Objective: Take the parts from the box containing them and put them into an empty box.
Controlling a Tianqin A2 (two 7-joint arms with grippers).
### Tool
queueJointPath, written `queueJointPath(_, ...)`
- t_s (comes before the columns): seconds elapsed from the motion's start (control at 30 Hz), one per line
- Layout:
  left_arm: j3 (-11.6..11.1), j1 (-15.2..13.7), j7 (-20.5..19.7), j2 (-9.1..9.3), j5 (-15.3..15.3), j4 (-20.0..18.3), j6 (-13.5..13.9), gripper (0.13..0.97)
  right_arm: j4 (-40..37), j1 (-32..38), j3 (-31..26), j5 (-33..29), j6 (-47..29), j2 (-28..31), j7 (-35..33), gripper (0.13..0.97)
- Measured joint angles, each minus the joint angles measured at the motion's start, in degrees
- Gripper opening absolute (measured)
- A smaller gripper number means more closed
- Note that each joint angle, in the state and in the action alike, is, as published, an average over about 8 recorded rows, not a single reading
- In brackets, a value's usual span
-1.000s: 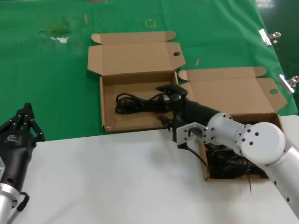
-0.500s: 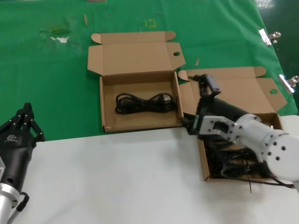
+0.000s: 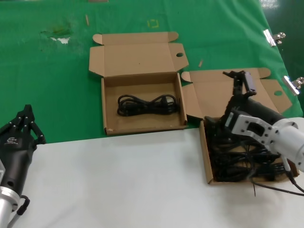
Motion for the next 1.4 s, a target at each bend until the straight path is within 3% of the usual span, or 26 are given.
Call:
queueJointPath(0.83, 0.0, 0.0, 0.0, 0.0, 0.0, 0.0, 0.0, 0.166, 2.4, -4.1, 2.3, 7.5, 4.3, 0.2, 1.2, 0.966)
queueJointPath(1.13, 0.0, 0.0, 0.0, 0.0, 0.0, 0.0, 0.0, 0.259, 3.5, -6.3, 3.4, 11.9, 7.1, -1.2, 2.2, 0.966)
queueJointPath(1.4, 0.0, 0.0, 0.0, 0.0, 0.0, 0.0, 0.0, 0.417, 4.5, -8.3, 4.4, 15.8, 9.5, -2.4, 3.2, 0.966)
